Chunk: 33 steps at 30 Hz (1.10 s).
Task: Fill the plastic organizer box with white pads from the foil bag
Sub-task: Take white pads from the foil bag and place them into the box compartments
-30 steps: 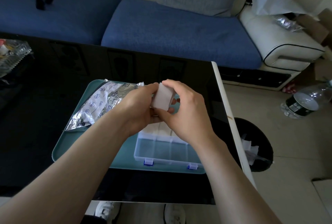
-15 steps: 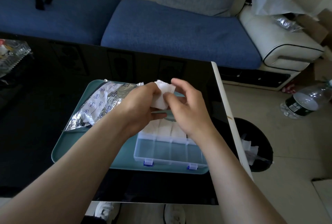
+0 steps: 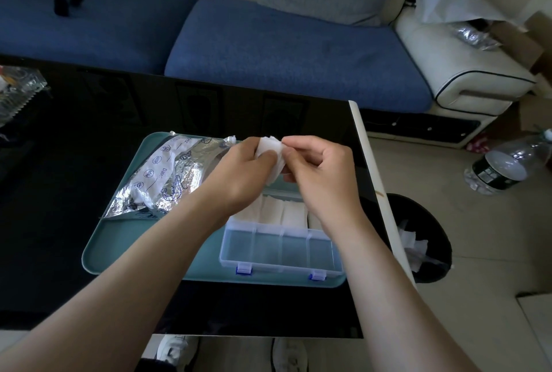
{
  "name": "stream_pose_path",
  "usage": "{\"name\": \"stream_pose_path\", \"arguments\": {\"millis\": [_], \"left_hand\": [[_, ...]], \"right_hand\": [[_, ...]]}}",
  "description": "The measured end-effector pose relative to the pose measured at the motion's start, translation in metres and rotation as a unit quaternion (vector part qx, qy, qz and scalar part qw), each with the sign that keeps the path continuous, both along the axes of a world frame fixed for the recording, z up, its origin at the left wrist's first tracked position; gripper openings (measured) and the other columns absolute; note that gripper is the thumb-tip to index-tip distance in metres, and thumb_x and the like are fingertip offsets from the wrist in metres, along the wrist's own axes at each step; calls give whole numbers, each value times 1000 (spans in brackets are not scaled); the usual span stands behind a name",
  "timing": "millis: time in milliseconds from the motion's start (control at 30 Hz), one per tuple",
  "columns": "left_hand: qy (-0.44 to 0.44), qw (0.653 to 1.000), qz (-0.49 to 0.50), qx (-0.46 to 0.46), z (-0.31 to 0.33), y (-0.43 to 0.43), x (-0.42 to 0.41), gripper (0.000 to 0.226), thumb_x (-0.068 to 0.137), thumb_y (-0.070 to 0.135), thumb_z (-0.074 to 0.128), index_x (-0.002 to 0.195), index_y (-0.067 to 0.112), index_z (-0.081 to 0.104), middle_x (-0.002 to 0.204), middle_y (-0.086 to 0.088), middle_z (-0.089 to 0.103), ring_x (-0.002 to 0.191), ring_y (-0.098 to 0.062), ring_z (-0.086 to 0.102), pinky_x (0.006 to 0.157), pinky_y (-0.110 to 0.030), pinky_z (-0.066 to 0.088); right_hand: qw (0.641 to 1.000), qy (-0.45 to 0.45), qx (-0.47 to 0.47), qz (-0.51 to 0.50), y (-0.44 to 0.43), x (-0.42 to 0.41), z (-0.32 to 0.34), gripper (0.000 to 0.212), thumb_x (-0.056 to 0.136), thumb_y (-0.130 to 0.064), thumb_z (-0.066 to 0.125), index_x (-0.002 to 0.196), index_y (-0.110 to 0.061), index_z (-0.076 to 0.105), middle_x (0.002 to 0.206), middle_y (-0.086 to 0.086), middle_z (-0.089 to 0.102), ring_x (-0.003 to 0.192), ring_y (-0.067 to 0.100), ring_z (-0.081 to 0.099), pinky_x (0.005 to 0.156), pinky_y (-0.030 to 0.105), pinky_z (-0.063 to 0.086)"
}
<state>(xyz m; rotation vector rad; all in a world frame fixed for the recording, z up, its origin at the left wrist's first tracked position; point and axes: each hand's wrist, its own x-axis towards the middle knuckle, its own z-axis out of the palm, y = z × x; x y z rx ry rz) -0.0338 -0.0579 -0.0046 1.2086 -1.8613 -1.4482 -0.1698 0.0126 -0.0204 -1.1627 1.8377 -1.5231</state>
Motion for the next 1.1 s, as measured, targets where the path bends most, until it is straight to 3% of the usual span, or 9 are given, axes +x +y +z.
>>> {"name": "stream_pose_path", "arguments": {"millis": [233, 333, 500, 633, 733, 800, 900, 1000, 1100], "left_hand": [[-37, 996, -79, -6, -3, 2, 0, 25, 105, 21, 42, 124, 19, 59, 114, -2, 65, 104, -20, 62, 93, -50, 54], [-49, 994, -93, -23, -5, 2, 0, 28, 103, 18, 43, 126, 22, 59, 115, 0, 66, 104, -19, 63, 96, -52, 55], [-72, 990, -104, -63, -12, 3, -6, 33, 105, 17, 54, 137, 24, 57, 114, 1, 69, 99, -17, 69, 93, -47, 59], [-123, 975, -113, -144, -20, 7, -13, 19, 106, 24, 55, 120, 20, 67, 98, 1, 74, 84, -12, 73, 85, -39, 61], [-186, 950, -135, -213, -27, 9, -14, 24, 105, 16, 53, 123, 19, 70, 108, 1, 73, 94, -15, 69, 86, -31, 57], [-214, 933, -181, -226, -30, 12, -14, 28, 100, 9, 57, 121, 21, 72, 116, 3, 71, 106, -16, 67, 94, -33, 55], [-264, 899, -256, -237, -32, 17, -16, 34, 97, 8, 62, 125, 24, 73, 134, 3, 62, 126, -17, 57, 107, -32, 46], [-295, 875, -292, -249, -40, 20, -19, 32, 99, 14, 65, 129, 25, 71, 138, 3, 57, 132, -18, 52, 111, -33, 42], [-313, 865, -306, -245, -46, 21, -21, 33, 100, 18, 65, 133, 24, 68, 139, 3, 56, 131, -19, 53, 109, -32, 42]], "right_hand": [[998, -34, 43, 17, 2, 1, 6, 17, 103, -23, 66, 109, -26, 81, 97, -11, 79, 97, 6, 74, 87, 36, 64], [997, -39, 57, 19, 5, 0, 8, 15, 98, -28, 73, 112, -27, 80, 96, -11, 79, 94, 3, 74, 79, 25, 62], [995, -47, 92, 6, 10, -11, 8, 26, 96, -10, 69, 111, -29, 77, 98, -5, 79, 89, 7, 76, 65, 15, 56], [991, -26, 130, -8, 14, -26, 4, 27, 101, -11, 61, 112, -33, 74, 112, -4, 73, 100, 13, 70, 61, 14, 54], [985, 18, 172, -30, 21, -40, -7, 33, 100, -9, 58, 117, -32, 74, 120, -7, 71, 114, 14, 66, 85, 33, 63], [978, 30, 202, -51, 27, -46, -13, 36, 95, -7, 57, 115, -31, 76, 120, -8, 72, 117, 14, 66, 98, 42, 60], [968, 35, 246, -49, 34, -52, -17, 38, 92, -7, 57, 114, -30, 77, 118, -7, 73, 114, 14, 67, 98, 40, 60], [962, 42, 268, -33, 40, -54, -22, 37, 93, -5, 59, 116, -27, 77, 121, -5, 72, 116, 15, 65, 101, 39, 58], [960, 73, 268, -21, 40, -54, -24, 33, 96, -7, 61, 119, -25, 75, 120, -4, 71, 111, 13, 66, 88, 27, 57]]}}
